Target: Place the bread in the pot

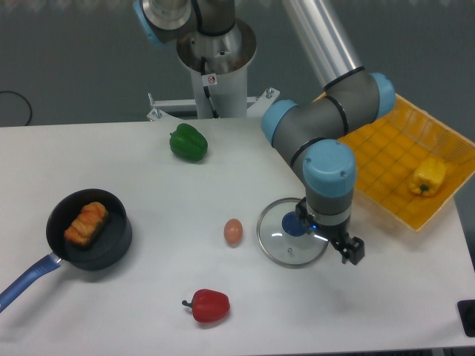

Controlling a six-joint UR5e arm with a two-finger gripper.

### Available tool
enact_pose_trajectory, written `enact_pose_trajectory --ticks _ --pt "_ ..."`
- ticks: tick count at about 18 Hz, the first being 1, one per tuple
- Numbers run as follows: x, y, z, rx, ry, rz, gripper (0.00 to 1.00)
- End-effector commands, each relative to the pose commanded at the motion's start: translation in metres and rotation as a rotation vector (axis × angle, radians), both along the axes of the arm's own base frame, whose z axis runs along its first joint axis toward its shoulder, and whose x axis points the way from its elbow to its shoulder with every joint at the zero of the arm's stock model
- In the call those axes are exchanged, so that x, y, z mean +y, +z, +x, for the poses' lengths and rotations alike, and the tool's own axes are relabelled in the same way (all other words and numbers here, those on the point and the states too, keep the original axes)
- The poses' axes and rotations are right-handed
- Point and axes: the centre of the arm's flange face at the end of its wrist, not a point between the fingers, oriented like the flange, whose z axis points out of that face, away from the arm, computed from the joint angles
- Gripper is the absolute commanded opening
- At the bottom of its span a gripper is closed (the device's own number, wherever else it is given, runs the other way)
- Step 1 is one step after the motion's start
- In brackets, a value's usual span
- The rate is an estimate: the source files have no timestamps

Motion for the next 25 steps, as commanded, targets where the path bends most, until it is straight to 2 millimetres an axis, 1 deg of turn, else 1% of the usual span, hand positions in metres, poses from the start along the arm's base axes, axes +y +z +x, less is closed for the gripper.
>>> enact_pose_trajectory --ticks 1,2,4,5,7,8,9,10,11,12,13,15,20,21,22,24,25 --pt "-0.001 -0.007 -0.005 0.005 0.003 0.003 1.00" --pt "-0.004 -0.015 -0.012 0.004 0.011 0.002 0.96" --pt "-0.007 -0.025 -0.018 -0.003 0.006 -0.004 0.79" --pt "-0.008 -0.029 -0.020 -0.009 0.009 -0.006 0.67" --pt "-0.008 -0.038 -0.024 -0.014 0.012 -0.009 0.56" --pt "-0.008 -0.046 -0.026 -0.022 0.014 -0.014 0.51" --pt "-0.007 -0.057 -0.028 -0.033 0.014 -0.022 0.42" --pt "-0.006 -0.066 -0.030 -0.031 0.014 -0.022 0.38" --pt "-0.005 -0.077 -0.033 -0.026 0.015 -0.022 0.32" --pt "-0.004 -0.085 -0.034 -0.024 0.015 -0.022 0.28" --pt "-0.004 -0.092 -0.036 -0.023 0.018 -0.030 0.22" --pt "-0.005 -0.094 -0.037 -0.017 0.021 -0.042 0.12" --pt "-0.005 -0.100 -0.035 -0.024 0.020 -0.052 0.06" --pt "-0.004 -0.101 -0.033 -0.025 0.020 -0.052 0.02" --pt "-0.002 -0.100 -0.031 -0.025 0.020 -0.051 0.01" --pt "0.000 -0.095 -0.028 -0.020 0.020 -0.047 0.00" --pt "0.004 -0.089 -0.023 -0.015 0.015 -0.041 0.00"
